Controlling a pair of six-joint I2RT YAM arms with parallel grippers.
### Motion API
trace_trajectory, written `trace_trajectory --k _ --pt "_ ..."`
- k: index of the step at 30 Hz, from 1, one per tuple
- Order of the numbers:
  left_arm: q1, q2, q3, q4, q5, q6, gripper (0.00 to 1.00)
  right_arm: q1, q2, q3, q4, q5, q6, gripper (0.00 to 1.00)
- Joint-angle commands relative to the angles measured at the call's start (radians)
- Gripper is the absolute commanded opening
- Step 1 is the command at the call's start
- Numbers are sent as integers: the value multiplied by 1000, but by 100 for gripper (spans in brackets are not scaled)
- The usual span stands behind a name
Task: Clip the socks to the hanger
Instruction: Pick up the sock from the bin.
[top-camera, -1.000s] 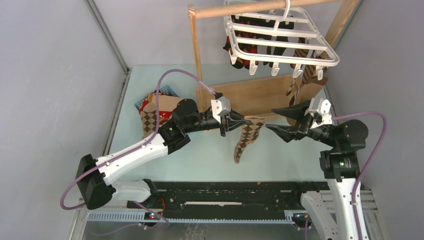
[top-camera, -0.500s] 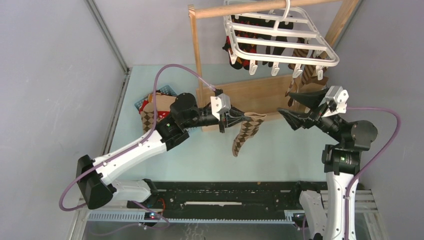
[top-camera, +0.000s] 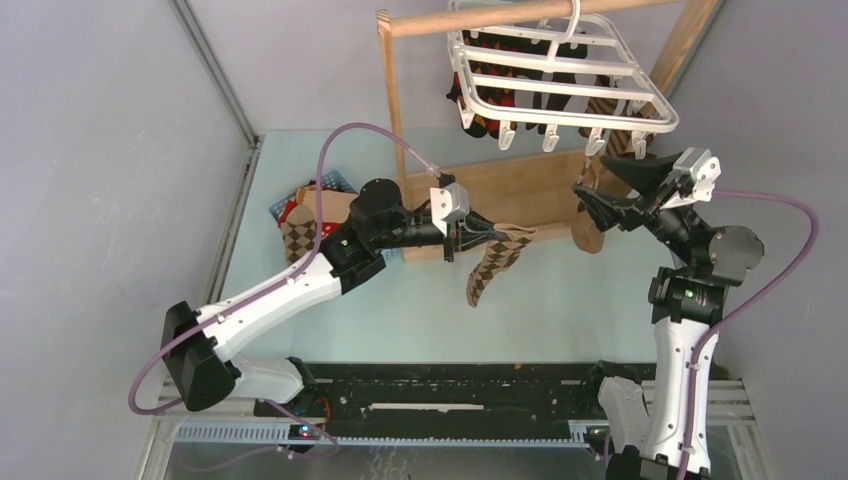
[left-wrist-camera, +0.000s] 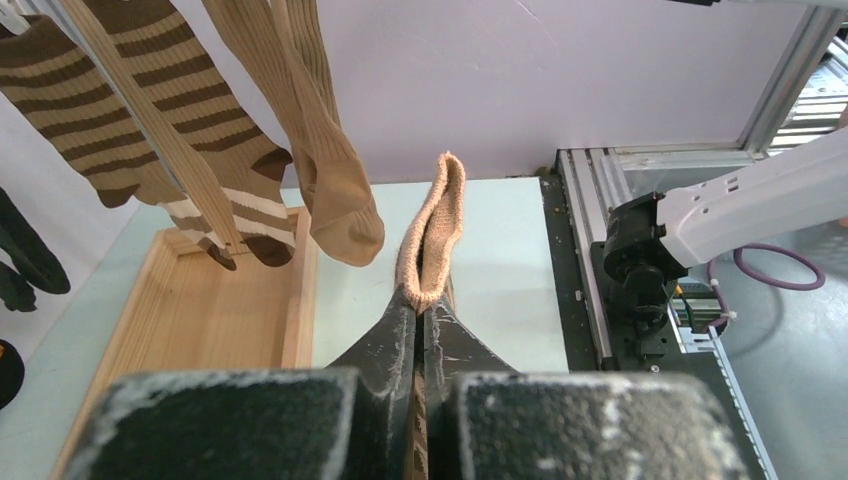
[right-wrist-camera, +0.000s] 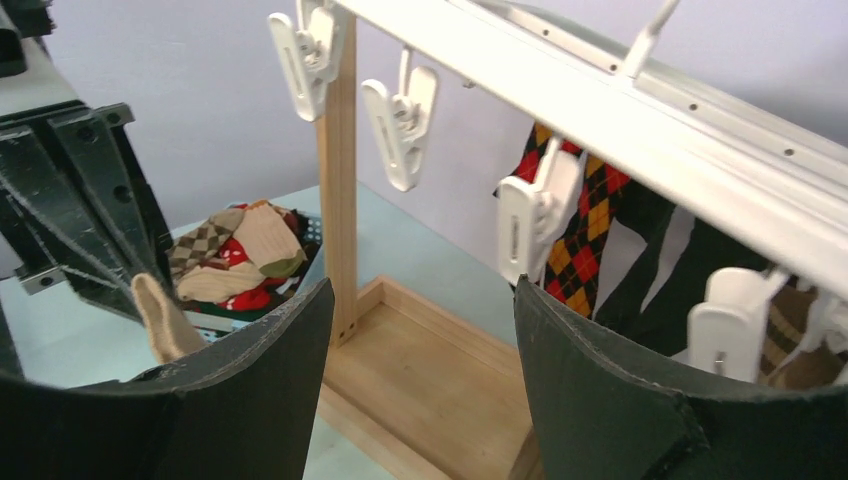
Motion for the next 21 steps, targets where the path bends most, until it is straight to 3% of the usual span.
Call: trace_trajectory --k 1,10,21 --pt "8 4 88 -1 26 24 1 -33 36 58 89 12 34 75" --pt "7 11 99 -4 32 18 1 -33 127 93 202 30 111 73" --pt "8 26 117 -4 33 15 1 40 151 99 205 106 115 73"
